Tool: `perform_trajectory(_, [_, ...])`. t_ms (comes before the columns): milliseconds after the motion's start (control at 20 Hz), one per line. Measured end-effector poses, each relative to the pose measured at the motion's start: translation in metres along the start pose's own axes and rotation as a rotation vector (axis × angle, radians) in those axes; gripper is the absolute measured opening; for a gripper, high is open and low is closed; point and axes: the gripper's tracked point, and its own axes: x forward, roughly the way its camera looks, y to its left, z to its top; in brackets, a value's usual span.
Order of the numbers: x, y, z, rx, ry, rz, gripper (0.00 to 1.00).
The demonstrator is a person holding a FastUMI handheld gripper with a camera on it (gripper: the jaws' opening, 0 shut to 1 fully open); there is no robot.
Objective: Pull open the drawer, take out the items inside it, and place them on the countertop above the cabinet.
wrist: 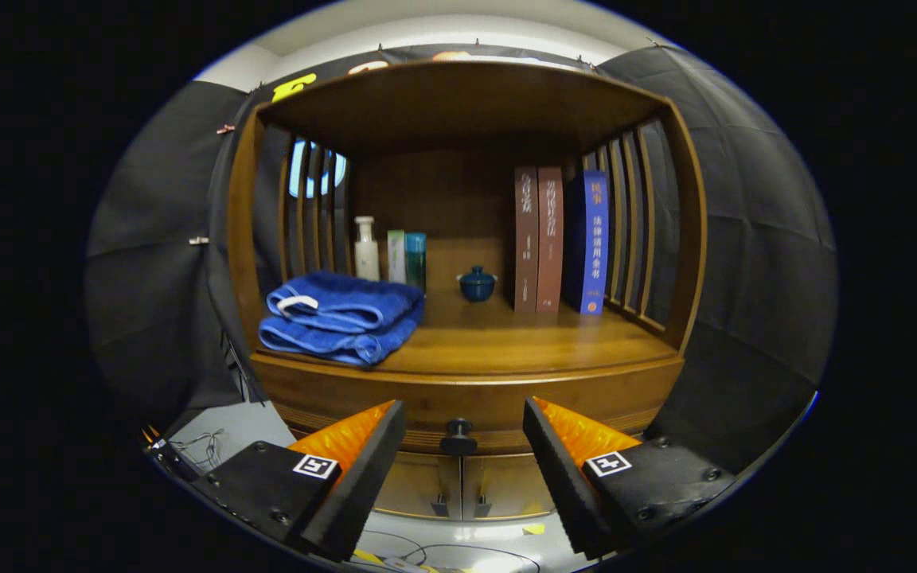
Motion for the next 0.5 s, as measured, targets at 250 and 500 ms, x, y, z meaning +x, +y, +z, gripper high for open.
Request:
perform_trajectory(250, [0.045,0.008,-0.045,0.007,0.102,0.016,0.97])
perform_trajectory(500, [0.071,0.008,-0.068,0.025,0.143,0.008,0.86])
